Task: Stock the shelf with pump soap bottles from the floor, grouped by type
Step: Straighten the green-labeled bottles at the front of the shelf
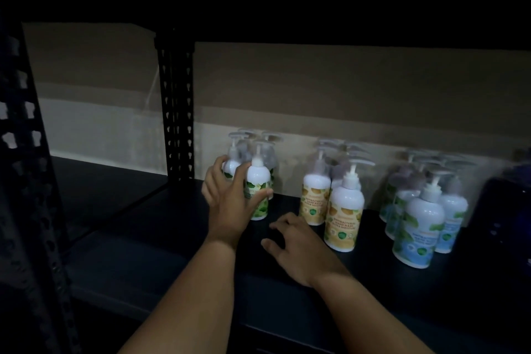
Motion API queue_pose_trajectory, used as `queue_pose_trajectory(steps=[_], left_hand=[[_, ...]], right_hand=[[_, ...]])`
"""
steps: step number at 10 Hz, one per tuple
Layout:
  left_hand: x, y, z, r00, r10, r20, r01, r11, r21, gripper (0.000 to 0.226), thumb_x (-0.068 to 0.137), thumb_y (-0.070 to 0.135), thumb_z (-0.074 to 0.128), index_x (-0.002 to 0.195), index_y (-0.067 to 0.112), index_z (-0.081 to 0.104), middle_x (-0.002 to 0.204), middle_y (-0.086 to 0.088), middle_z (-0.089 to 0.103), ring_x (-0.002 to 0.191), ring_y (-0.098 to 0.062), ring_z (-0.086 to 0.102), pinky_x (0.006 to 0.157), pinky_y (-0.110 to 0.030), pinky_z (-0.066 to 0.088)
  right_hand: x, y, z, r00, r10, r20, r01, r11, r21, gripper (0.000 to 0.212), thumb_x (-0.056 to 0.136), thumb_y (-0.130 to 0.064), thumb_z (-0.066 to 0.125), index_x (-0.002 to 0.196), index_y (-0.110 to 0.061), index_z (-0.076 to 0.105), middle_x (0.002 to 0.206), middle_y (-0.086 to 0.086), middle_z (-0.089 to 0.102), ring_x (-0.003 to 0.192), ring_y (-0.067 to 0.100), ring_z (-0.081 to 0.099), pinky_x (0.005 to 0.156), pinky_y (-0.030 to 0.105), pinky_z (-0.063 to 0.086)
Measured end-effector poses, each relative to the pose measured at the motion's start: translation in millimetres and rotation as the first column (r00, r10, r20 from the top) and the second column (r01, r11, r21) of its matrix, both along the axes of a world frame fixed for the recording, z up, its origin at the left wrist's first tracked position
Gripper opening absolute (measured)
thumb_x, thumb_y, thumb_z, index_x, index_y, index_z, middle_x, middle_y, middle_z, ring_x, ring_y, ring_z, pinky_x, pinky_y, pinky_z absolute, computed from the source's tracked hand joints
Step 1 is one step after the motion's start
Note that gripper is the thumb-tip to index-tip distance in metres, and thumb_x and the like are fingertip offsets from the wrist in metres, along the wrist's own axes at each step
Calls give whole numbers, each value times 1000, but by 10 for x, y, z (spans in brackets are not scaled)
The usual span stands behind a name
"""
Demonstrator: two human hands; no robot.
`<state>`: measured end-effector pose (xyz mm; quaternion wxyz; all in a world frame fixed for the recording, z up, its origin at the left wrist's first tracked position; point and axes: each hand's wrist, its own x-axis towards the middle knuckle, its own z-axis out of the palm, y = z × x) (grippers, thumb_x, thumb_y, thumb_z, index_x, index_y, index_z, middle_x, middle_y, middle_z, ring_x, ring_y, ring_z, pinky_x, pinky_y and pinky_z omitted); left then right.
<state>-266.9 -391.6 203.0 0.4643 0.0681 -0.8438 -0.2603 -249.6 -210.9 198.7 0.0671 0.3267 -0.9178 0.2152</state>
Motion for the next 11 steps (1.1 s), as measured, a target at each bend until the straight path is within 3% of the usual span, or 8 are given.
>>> queue_pose_trajectory(steps=[3,6,7,8,11], left_hand=[[-258,-81,8,997,83,1,-83,996,-37,71,76,74,66,133,32,60,163,-14,19,151,-26,9,120,-56,14],[-272,-65,11,999,16,35,-16,1000,-16,74,81,71,66,142,32,50,167,-11,9,154,-28,5,118,-59,18],[-252,-65,15,996,-35,76,34,999,8,88,74,71,75,147,32,45,168,-8,1,156,-31,2,118,-59,19],[-236,-68,22,998,-46,46,46,999,8,88,72,60,85,146,29,48,168,-10,1,156,-32,2,116,-60,23],[-252,-76,-4,991,-136,-12,136,989,63,80,78,43,88,144,16,51,167,-17,4,154,-31,3,118,-44,25]], right_hand=[[-82,-17,11,999,30,16,-30,999,-26,61,103,-51,50,153,-17,47,161,-7,39,147,10,34,117,22,26],[-76,-14,12,999,40,2,-40,999,-11,61,104,-49,49,155,-16,44,164,-4,36,152,10,27,121,24,21],[-80,-14,5,999,40,8,-39,999,-21,60,104,-49,50,154,-16,45,163,-3,37,152,10,28,121,24,22],[-84,-9,2,999,34,13,-34,999,-29,61,103,-50,51,154,-17,45,163,-4,37,152,10,29,121,23,22],[-76,-10,7,999,26,32,-25,999,-40,60,102,-50,52,153,-18,47,163,-6,38,151,9,30,121,24,23]])
